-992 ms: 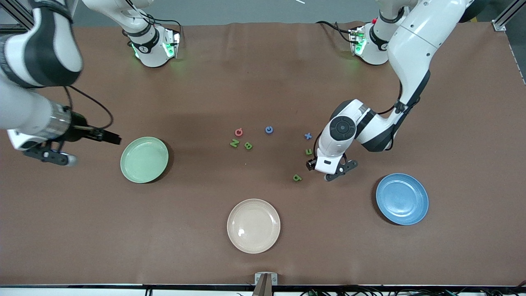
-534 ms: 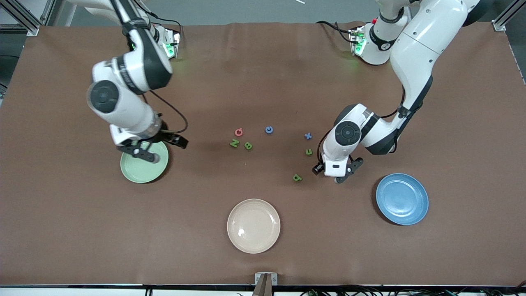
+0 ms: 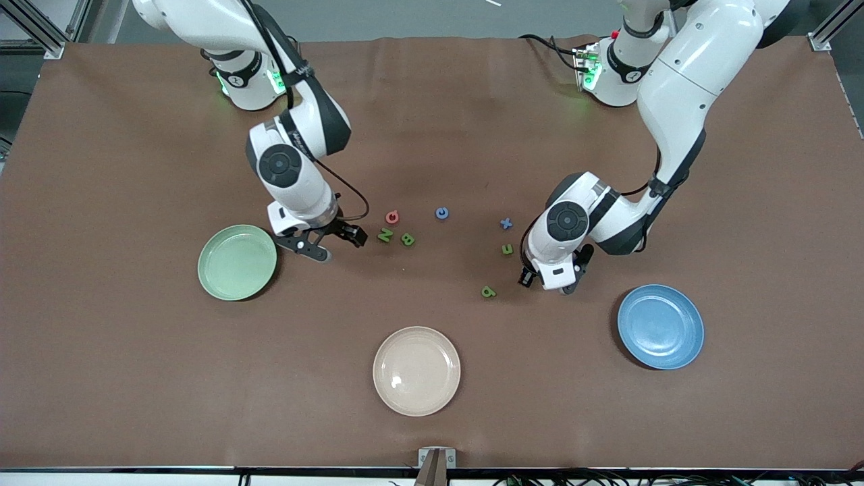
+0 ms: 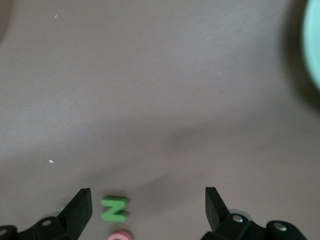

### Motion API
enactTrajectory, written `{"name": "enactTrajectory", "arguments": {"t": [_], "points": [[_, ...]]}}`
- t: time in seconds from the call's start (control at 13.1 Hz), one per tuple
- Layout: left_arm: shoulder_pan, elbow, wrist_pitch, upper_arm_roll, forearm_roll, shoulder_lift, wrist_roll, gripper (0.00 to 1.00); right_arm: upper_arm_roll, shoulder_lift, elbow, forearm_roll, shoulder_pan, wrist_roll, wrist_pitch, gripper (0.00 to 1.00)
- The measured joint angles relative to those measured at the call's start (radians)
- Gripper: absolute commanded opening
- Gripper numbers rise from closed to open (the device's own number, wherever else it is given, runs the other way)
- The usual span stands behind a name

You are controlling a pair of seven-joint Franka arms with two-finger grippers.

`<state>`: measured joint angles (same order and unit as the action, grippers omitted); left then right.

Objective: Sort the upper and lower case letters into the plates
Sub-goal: 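Carry the blue e to the blue plate while the right gripper reaches the N, then release the e onto the blue plate while the right gripper grasps the N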

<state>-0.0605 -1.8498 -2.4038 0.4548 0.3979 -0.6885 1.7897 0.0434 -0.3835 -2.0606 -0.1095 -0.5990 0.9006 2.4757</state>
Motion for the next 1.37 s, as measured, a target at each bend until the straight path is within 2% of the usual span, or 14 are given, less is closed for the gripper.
{"name": "enactTrajectory", "arguments": {"t": [0.08, 0.15, 0.31, 0.46, 0.76, 0.92, 1.07, 1.14, 1.22, 1.3, 1.37], "points": [[0.000, 0.003, 0.000, 0.000, 0.000, 0.000, 0.002, 0.06, 0.000, -0.034, -0.001, 0.000, -0.019, 0.019, 0.044, 0.94], [0.002, 0.005, 0.000, 0.000, 0.000, 0.000, 0.003, 0.00, 0.000, -0.067, -0.001, 0.000, -0.036, 0.035, 0.081, 0.87], [0.007, 0.008, 0.000, -0.001, 0.001, 0.001, 0.003, 0.00, 0.000, -0.119, 0.000, 0.000, -0.073, 0.052, 0.123, 0.80], [0.031, 0.031, 0.007, -0.002, 0.013, 0.011, -0.031, 0.00, 0.000, -0.134, 0.004, 0.000, -0.094, 0.060, 0.132, 0.77], [0.174, 0.101, 0.136, -0.003, 0.015, 0.075, -0.314, 0.01, 0.001, -0.134, 0.013, 0.000, -0.111, 0.081, 0.132, 0.75], [0.256, 0.103, 0.147, -0.005, 0.015, 0.083, -0.463, 0.02, 0.001, -0.134, 0.013, 0.000, -0.124, 0.102, 0.133, 0.71], [0.328, 0.110, 0.146, -0.007, 0.015, 0.074, -0.601, 0.07, 0.001, -0.135, 0.013, 0.000, -0.136, 0.122, 0.134, 0.69], [0.358, 0.121, 0.146, -0.008, 0.015, 0.060, -0.663, 0.23, 0.001, -0.137, 0.013, 0.000, -0.139, 0.132, 0.139, 0.65], [0.383, 0.134, 0.145, -0.010, 0.025, 0.041, -0.708, 0.54, 0.001, -0.143, 0.012, 0.000, -0.142, 0.136, 0.147, 0.61], [0.405, 0.149, 0.144, -0.011, 0.052, 0.019, -0.730, 0.85, 0.001, -0.152, 0.011, 0.000, -0.146, 0.140, 0.158, 0.50], [0.422, 0.161, 0.142, -0.012, 0.072, 0.000, -0.738, 0.98, 0.001, -0.161, 0.011, 0.000, -0.148, 0.144, 0.166, 0.36]]}}
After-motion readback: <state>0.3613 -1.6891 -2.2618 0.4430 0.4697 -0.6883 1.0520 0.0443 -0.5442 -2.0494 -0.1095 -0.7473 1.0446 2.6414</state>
